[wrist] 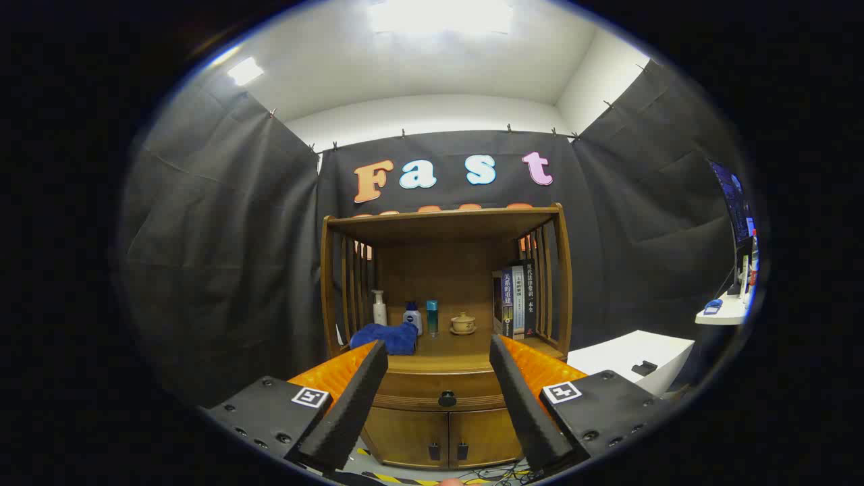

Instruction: Pull open the drawer, take out the items inside it, and place them on the countertop above the cabinet.

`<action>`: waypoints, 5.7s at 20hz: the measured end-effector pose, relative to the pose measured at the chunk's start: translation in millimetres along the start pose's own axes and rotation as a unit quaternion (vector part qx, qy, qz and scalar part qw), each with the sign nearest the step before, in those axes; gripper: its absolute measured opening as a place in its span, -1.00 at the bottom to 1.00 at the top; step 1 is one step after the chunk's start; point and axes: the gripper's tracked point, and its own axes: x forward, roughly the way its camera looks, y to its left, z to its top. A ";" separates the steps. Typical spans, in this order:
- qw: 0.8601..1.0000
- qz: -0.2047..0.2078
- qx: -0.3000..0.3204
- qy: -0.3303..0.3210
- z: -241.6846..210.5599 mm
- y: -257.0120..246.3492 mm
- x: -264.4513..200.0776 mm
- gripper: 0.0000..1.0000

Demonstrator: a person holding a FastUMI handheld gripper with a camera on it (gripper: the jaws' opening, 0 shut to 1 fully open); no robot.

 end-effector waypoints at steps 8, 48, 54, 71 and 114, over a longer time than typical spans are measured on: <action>1.000 0.000 0.004 -0.002 -1.1 -2.8 -1.2 0.96; 1.000 0.007 -0.011 0.014 -69.8 -17.3 90.8 0.98; 0.997 -0.010 -0.058 0.053 -155.2 -19.9 129.5 0.93; 0.989 -0.034 -0.031 0.143 -302.3 -38.2 225.8 0.38; 0.986 -0.022 -0.004 0.164 -277.8 -24.2 62.5 -0.29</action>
